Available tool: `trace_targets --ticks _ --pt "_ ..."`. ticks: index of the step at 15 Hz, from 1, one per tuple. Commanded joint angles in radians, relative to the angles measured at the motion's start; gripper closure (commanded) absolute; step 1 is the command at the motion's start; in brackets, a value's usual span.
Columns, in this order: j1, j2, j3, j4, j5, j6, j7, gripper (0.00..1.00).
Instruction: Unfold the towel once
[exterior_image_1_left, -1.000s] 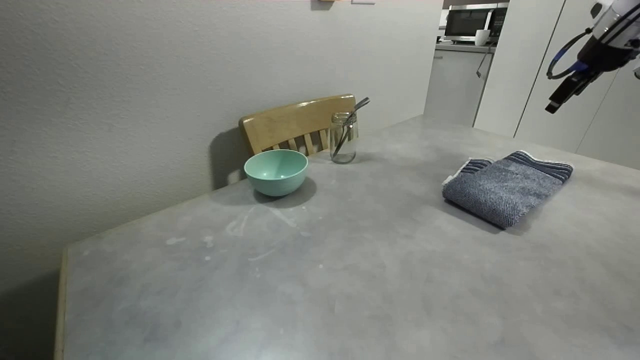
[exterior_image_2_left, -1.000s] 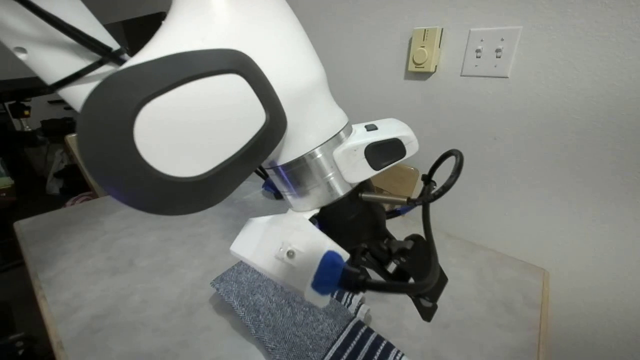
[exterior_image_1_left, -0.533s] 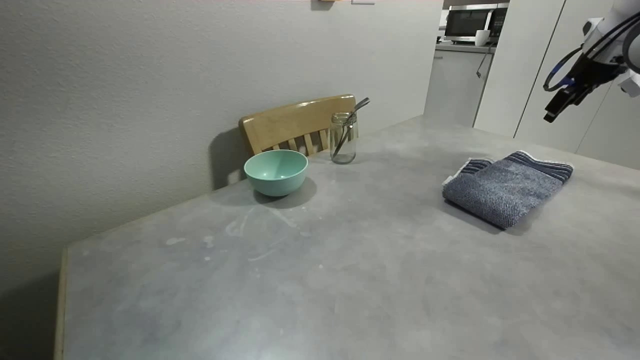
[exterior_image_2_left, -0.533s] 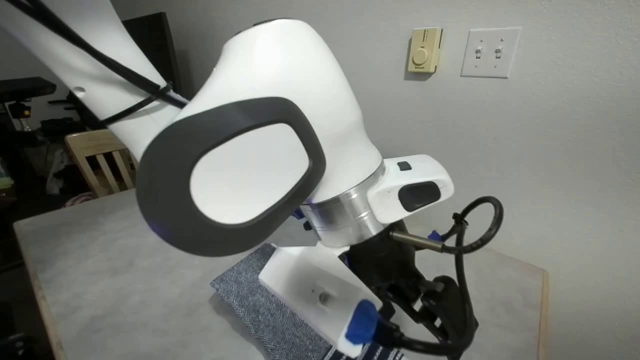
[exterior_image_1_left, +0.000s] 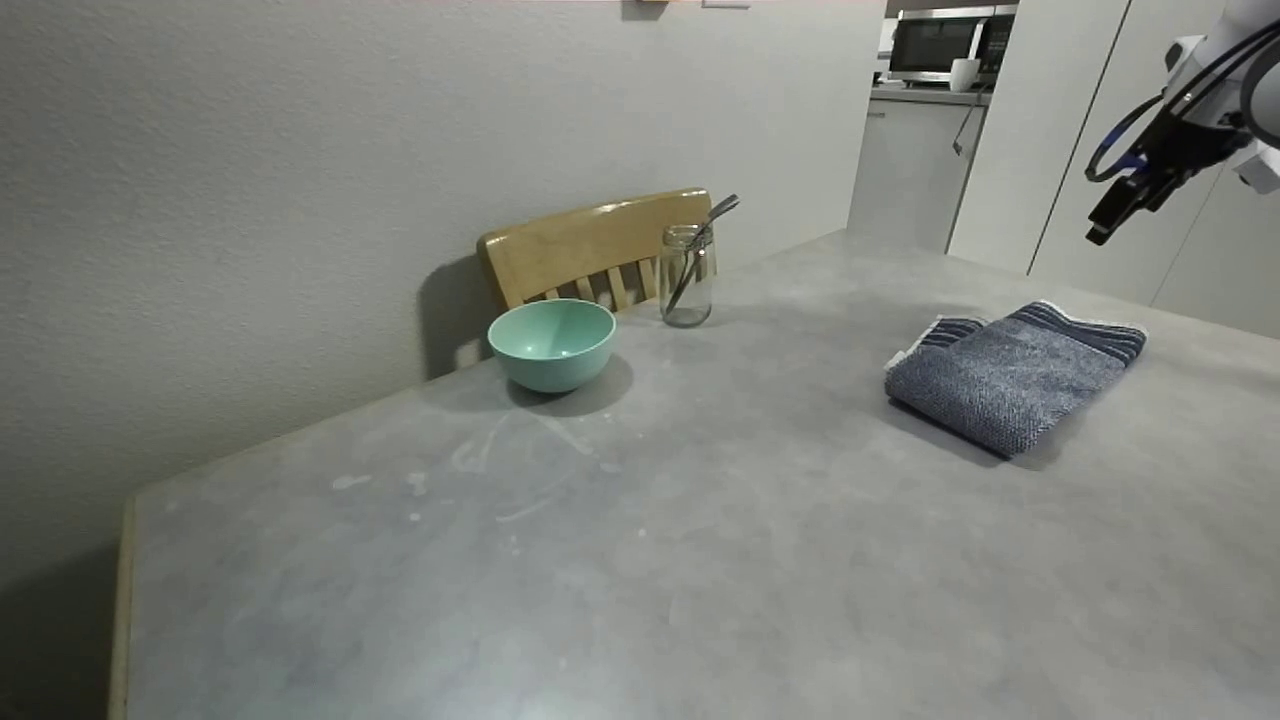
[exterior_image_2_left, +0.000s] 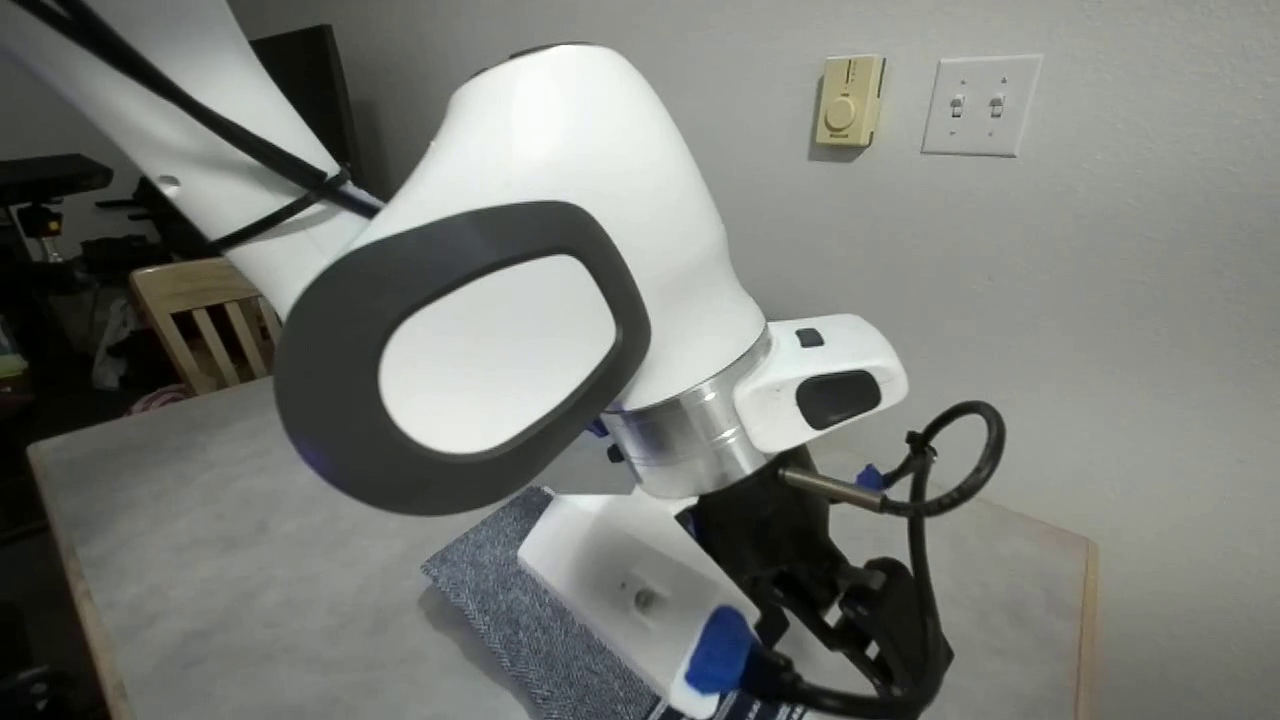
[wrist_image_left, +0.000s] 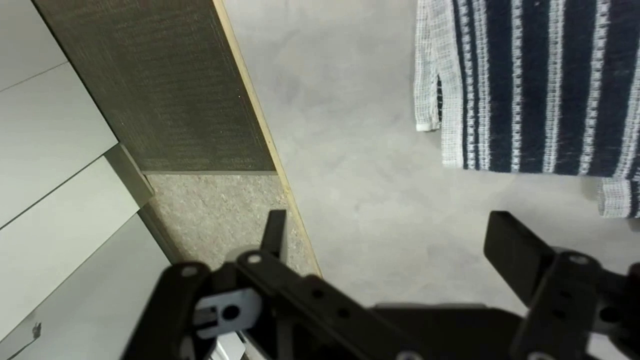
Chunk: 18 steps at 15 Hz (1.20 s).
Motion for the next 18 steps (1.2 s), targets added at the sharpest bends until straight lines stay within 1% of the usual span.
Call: trace_targets --ticks 1,4,6,8,10,12,15,16,18 --pt "-0.058 0.046 0.066 0.032 0.096 -0.055 -0.077 0.0" --pt "-0.12 0.09 0.137 0.065 0.184 -0.122 -0.141 0.0" --pt "-0.136 0.125 0.151 0.094 0.212 -0.149 -0.161 0.0" --pt "-0.132 0.156 0.137 0.123 0.209 -0.165 -0.161 0.0" --pt "-0.146 0.176 0.145 0.152 0.212 -0.19 -0.172 0.0" --pt "-0.211 0.185 0.215 0.176 0.257 -0.223 -0.236 0.0" --pt "-0.336 0.204 0.347 0.22 0.383 -0.286 -0.378 0.0" --pt "-0.362 0.213 0.371 0.235 0.412 -0.3 -0.411 0.0" --pt "-0.395 0.223 0.394 0.259 0.443 -0.332 -0.454 0.0"
